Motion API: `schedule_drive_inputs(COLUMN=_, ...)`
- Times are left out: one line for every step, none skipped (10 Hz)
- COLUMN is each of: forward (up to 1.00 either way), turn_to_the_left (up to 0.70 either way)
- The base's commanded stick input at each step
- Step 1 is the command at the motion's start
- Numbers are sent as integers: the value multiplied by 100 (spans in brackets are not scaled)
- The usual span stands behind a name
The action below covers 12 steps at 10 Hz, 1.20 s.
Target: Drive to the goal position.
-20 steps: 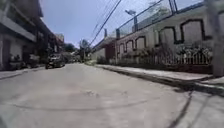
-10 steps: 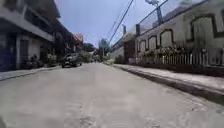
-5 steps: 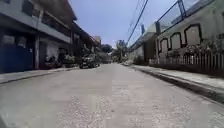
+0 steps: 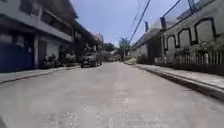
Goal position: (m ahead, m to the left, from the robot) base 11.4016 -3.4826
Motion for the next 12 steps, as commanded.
schedule_drive_inputs(forward=100, turn_to_the_left=1)
schedule_drive_inputs(forward=100, turn_to_the_left=1)
schedule_drive_inputs(forward=100, turn_to_the_left=-22)
schedule_drive_inputs(forward=100, turn_to_the_left=-39)
schedule_drive_inputs(forward=100, turn_to_the_left=-29)
schedule_drive_inputs(forward=100, turn_to_the_left=1)
schedule_drive_inputs(forward=100, turn_to_the_left=1)
schedule_drive_inputs(forward=100, turn_to_the_left=1)
schedule_drive_inputs(forward=100, turn_to_the_left=1)
schedule_drive_inputs(forward=100, turn_to_the_left=1)
schedule_drive_inputs(forward=100, turn_to_the_left=1)
schedule_drive_inputs(forward=100, turn_to_the_left=1)
